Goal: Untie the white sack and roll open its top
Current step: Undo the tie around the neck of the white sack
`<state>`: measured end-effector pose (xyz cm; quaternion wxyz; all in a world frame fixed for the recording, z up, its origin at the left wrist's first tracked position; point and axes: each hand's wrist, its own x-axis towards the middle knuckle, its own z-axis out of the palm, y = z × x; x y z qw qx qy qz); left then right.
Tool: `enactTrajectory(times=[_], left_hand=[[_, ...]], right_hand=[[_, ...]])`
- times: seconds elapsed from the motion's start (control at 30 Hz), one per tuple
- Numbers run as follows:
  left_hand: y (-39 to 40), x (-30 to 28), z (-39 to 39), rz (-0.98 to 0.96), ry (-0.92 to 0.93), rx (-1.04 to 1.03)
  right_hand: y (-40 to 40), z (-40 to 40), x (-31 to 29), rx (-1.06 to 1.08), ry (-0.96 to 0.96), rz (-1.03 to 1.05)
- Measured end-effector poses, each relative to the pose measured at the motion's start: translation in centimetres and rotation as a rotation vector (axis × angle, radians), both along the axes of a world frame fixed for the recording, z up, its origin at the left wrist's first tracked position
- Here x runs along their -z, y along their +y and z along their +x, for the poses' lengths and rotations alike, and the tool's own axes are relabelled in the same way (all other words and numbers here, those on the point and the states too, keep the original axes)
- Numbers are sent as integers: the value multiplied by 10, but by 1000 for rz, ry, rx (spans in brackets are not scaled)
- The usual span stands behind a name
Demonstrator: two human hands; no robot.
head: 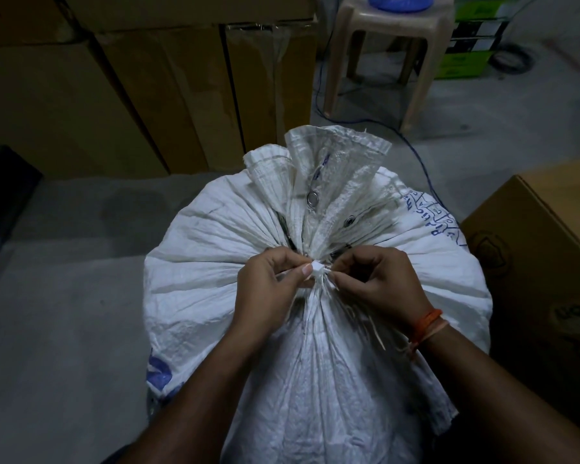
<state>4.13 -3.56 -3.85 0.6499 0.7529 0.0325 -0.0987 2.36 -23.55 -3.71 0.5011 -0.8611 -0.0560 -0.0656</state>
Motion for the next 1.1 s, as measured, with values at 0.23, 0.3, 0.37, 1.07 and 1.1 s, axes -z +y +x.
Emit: enactTrajectory(times=[0.23,0.3,0.37,1.07,1.1], left_hand=[[2,-1,-1,12,-7,11],[1,-1,-2,17,-6,24],[0,0,-2,22,-4,28],[2,-2,-3,-43,5,25],[2,-2,-3,-46,7,30]], right_hand=[[-1,0,4,-8,32,4],[0,0,4,-7,45,-5],[1,0,4,-7,58,-15],[-2,2,2,-9,40,45],[-2,2,3,-6,45,55]])
